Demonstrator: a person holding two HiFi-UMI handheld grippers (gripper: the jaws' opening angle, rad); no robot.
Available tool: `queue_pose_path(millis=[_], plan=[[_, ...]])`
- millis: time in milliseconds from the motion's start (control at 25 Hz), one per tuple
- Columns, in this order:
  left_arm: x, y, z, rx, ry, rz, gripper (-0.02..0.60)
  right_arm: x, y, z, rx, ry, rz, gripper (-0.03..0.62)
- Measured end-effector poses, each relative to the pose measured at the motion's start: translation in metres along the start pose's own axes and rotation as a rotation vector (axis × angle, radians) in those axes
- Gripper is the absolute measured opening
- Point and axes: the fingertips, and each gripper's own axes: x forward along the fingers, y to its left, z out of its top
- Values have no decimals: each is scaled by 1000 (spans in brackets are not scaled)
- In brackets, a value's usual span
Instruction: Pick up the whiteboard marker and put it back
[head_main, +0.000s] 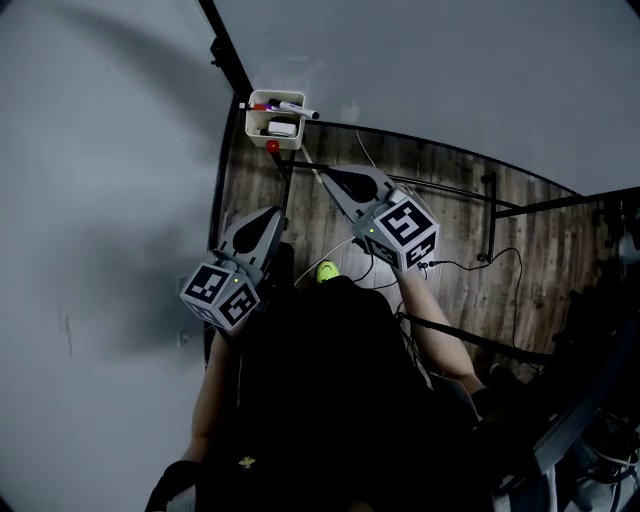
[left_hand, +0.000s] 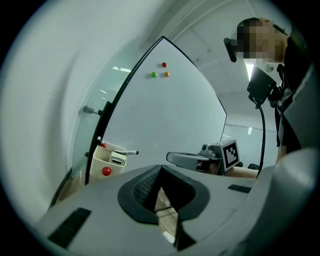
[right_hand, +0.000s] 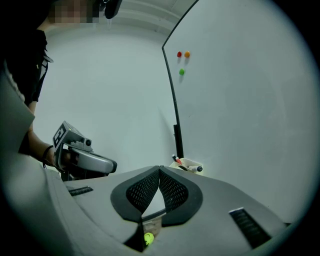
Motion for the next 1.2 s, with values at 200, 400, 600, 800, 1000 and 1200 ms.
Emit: queue_pose_path(millis=[200, 400, 600, 800, 1000, 1200], plan=[[3, 6, -1, 5, 3, -25, 32, 7, -5, -2, -6, 4, -23, -6], [10, 20, 9, 5, -2, -36, 32, 19, -13, -3, -13, 22, -33, -5], [14, 35, 12, -4, 10, -50, 32, 36, -24, -2, -20, 39, -53, 26], [23, 54, 19, -9, 29, -60, 32, 54, -38, -2, -10, 45, -69, 60], [27, 73, 26, -16, 47, -63, 32, 69, -57, -7, -6, 72, -128, 111], [30, 87, 29, -31, 57, -60, 32, 80, -73, -13, 16, 97, -157, 152]])
